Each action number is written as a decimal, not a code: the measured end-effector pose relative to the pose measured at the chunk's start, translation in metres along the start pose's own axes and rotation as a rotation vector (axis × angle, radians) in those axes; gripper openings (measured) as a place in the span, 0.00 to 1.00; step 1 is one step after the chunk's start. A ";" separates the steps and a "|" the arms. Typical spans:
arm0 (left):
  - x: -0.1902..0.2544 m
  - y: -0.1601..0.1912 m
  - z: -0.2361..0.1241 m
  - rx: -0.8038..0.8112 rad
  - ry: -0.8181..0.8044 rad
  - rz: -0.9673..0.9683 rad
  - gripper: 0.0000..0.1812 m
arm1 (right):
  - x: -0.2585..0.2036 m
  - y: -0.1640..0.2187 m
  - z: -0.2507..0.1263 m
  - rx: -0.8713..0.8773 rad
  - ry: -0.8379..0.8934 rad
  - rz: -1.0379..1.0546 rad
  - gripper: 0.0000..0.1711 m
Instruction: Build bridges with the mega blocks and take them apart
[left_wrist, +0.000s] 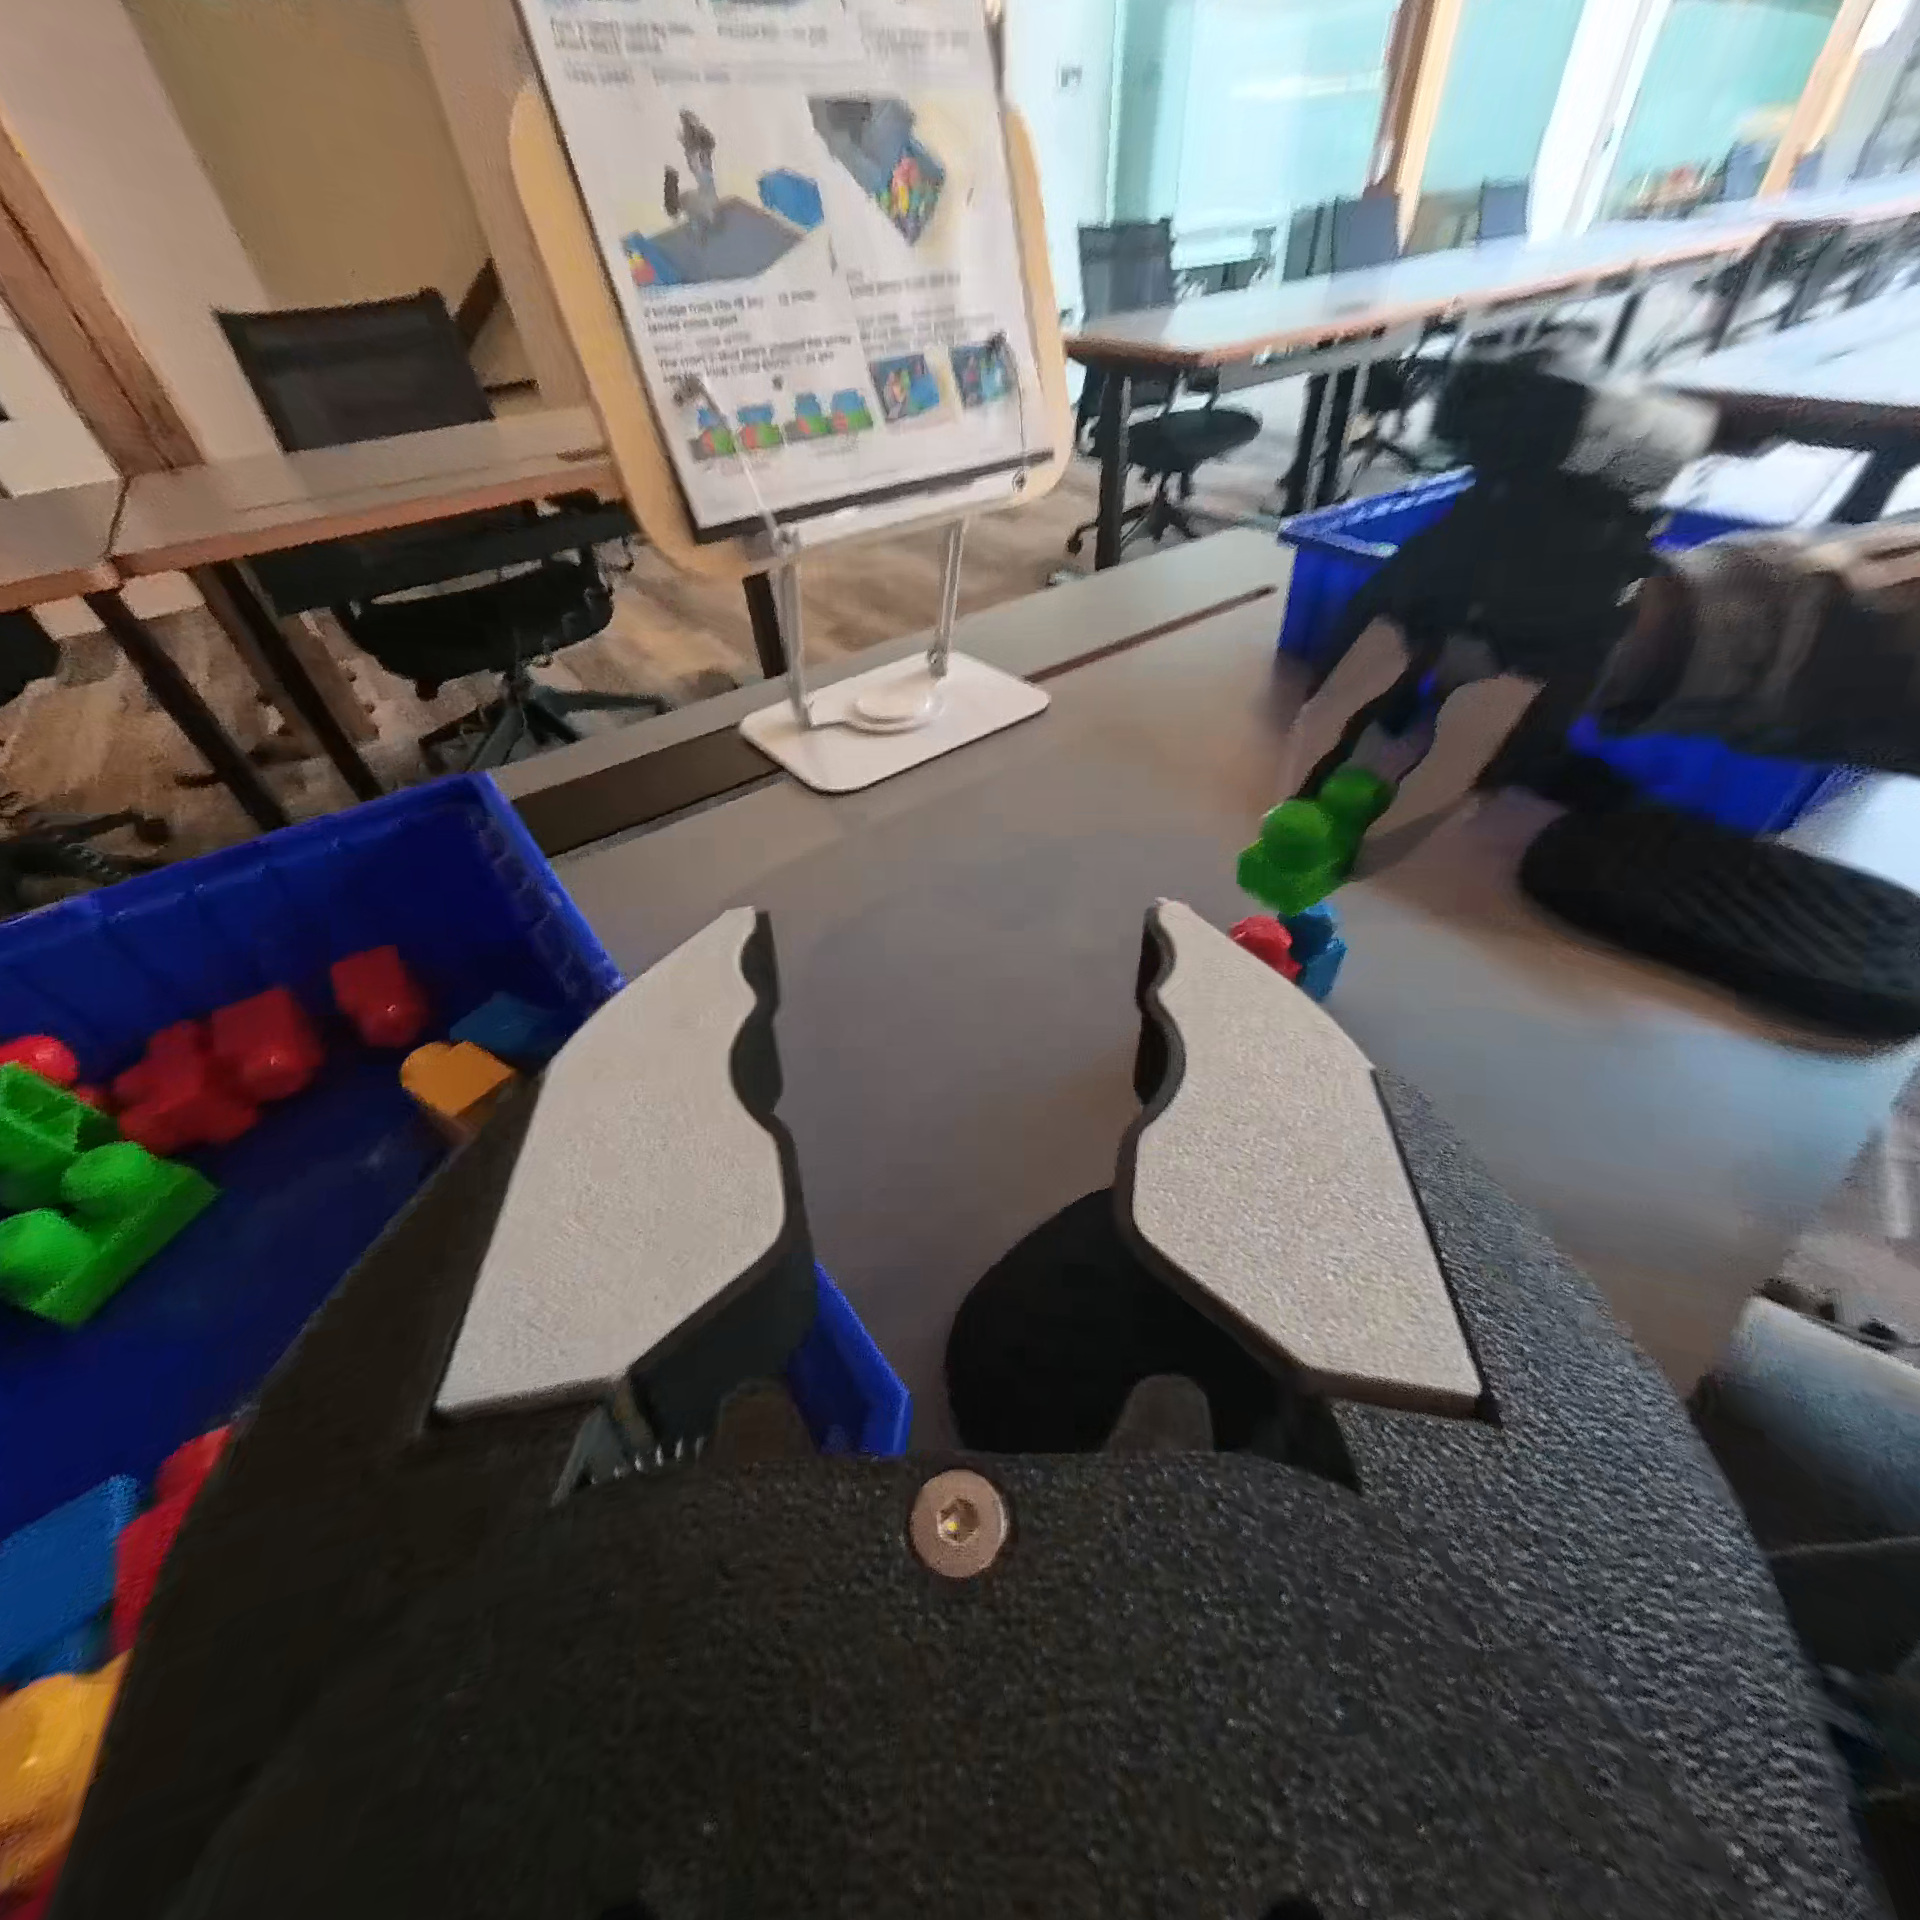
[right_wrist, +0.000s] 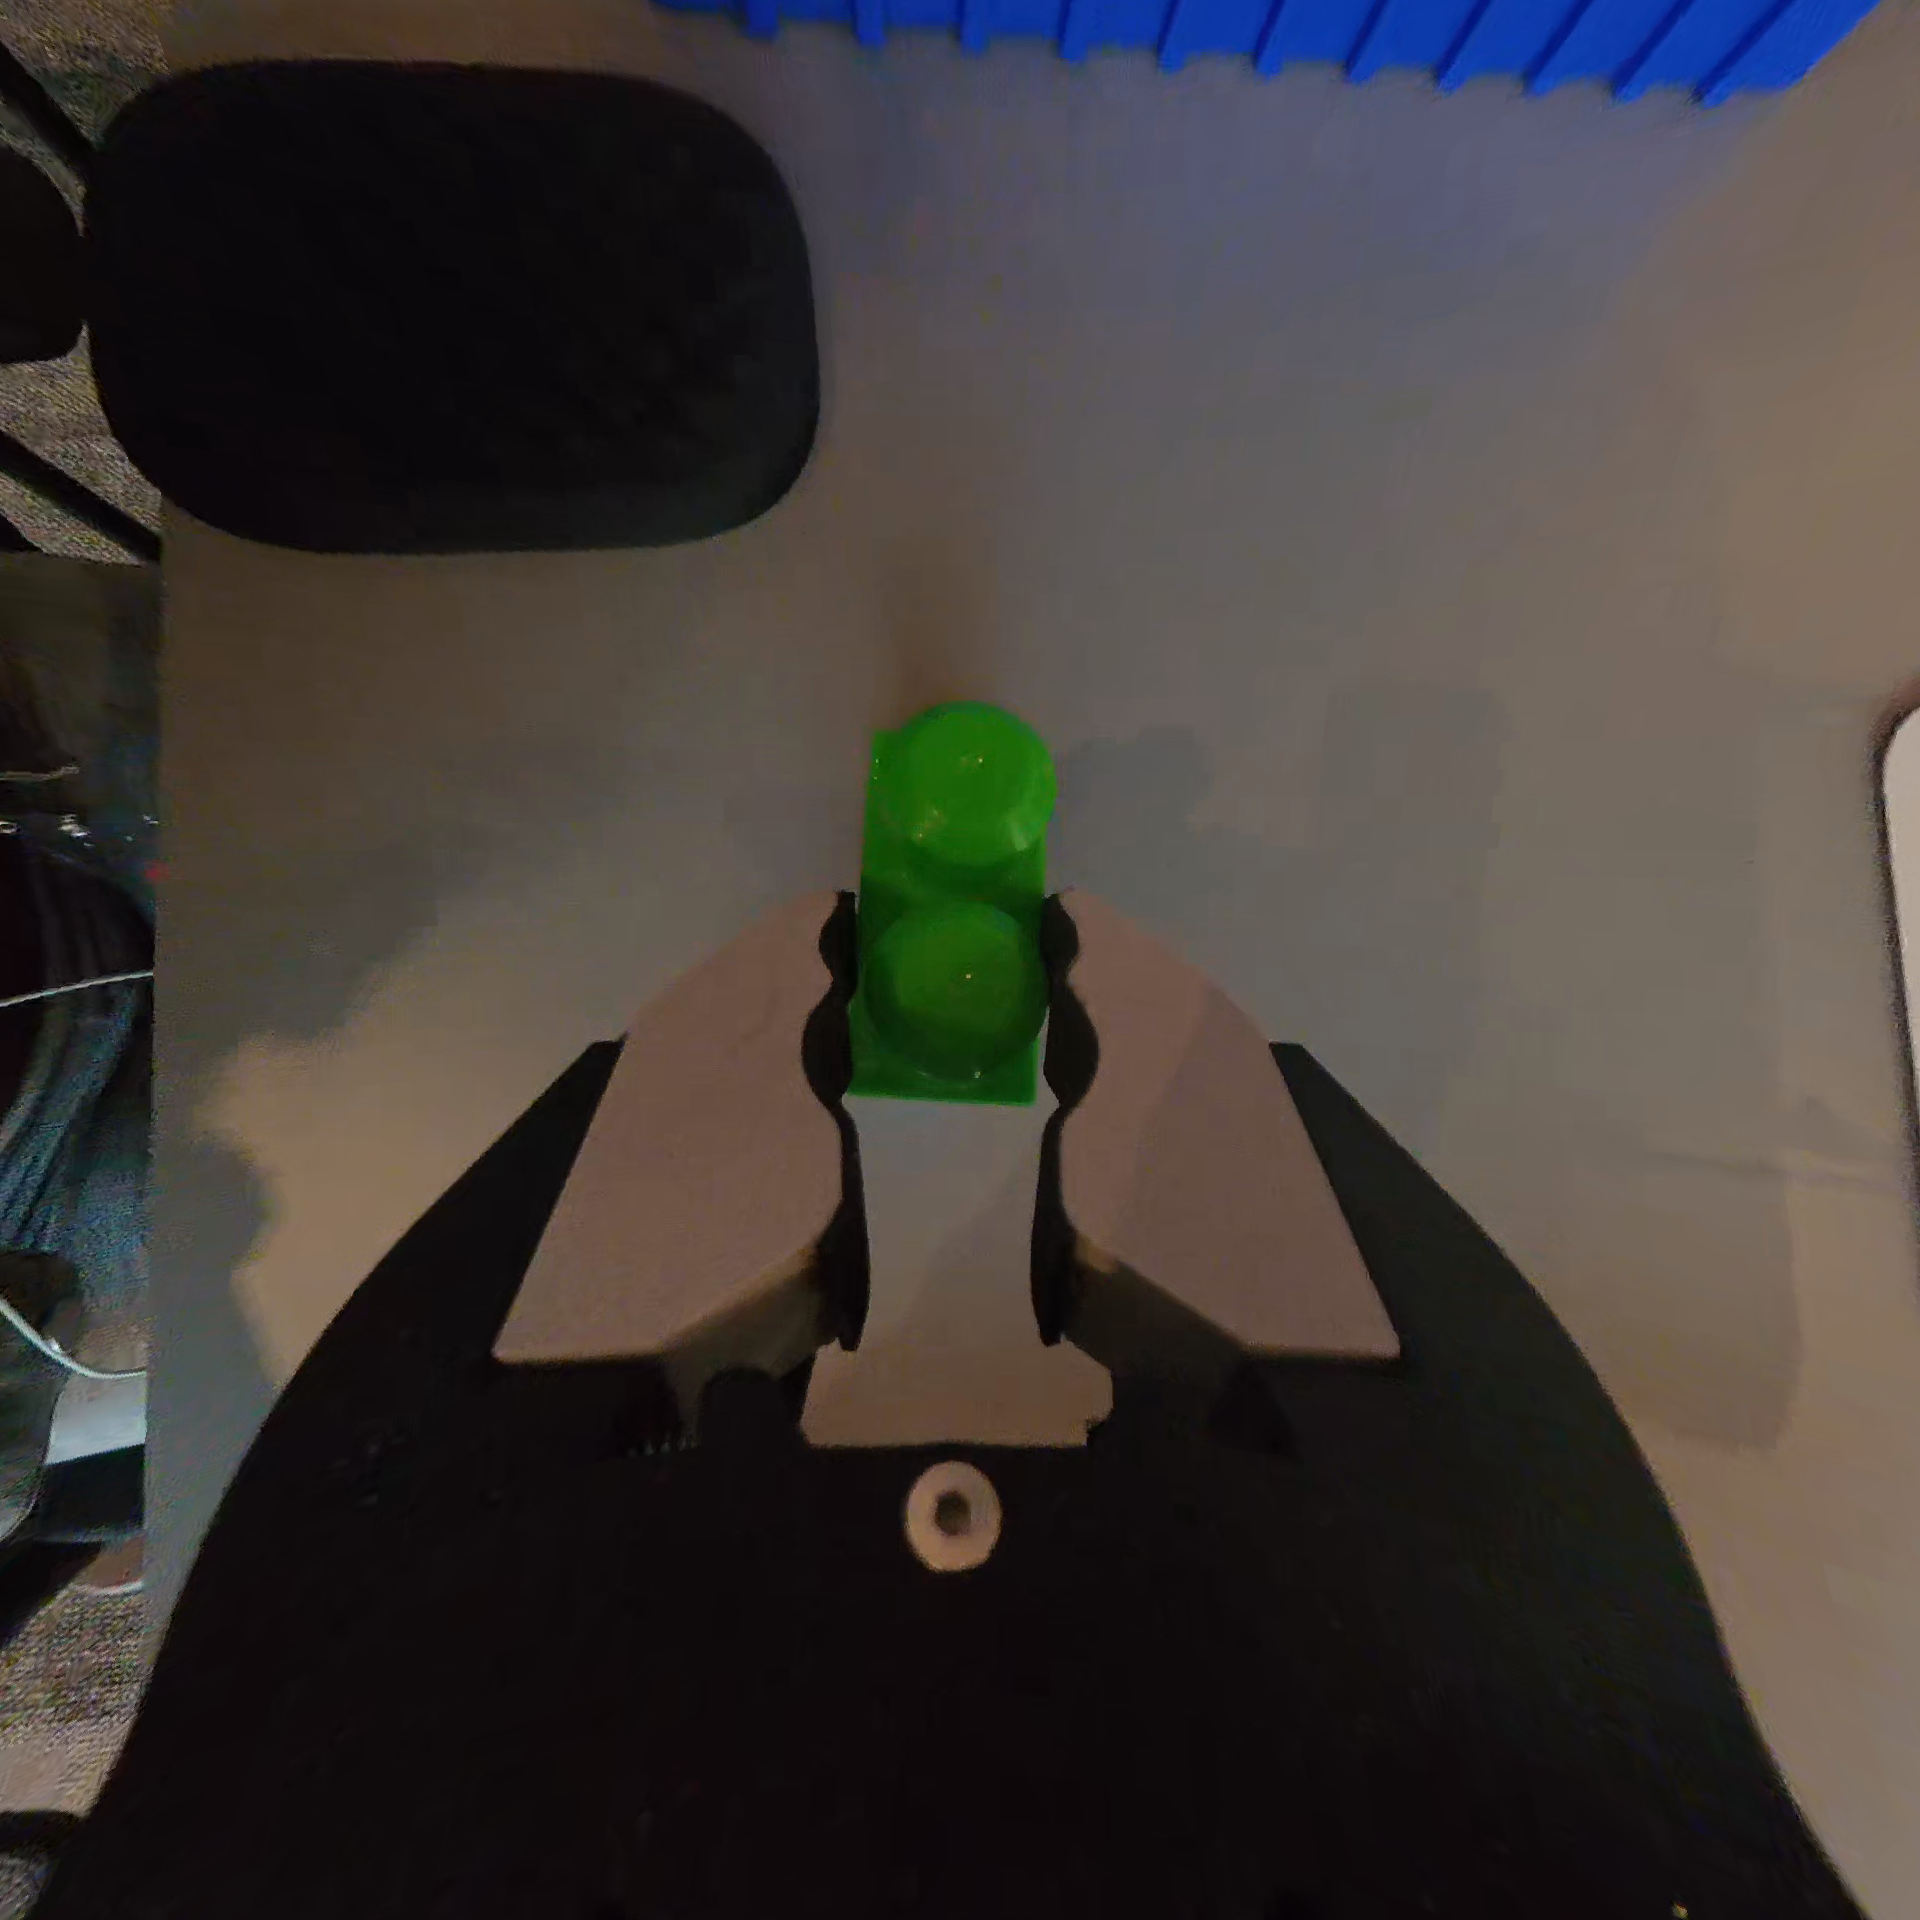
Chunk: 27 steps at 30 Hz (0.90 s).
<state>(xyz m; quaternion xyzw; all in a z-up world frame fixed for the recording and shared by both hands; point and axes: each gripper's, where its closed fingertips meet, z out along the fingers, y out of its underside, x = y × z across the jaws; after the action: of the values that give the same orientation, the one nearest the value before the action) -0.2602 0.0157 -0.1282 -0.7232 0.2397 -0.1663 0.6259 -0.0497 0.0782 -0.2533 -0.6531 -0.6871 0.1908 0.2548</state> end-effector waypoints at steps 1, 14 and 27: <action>0.004 -0.002 -0.005 0.026 0.031 -0.012 0.35 | 0.000 0.000 0.003 0.006 0.001 0.007 0.19; 0.060 0.029 0.040 -0.103 0.526 0.148 0.42 | 0.000 0.011 0.022 -0.004 -0.019 0.008 0.19; 0.078 0.052 0.082 -0.131 0.609 0.187 0.40 | 0.002 0.013 0.030 -0.007 0.016 0.059 0.19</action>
<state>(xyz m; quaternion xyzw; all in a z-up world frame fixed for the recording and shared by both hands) -0.1579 0.0349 -0.1969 -0.6539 0.4917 -0.3009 0.4900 -0.0570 0.0829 -0.2845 -0.6755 -0.6661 0.1903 0.2524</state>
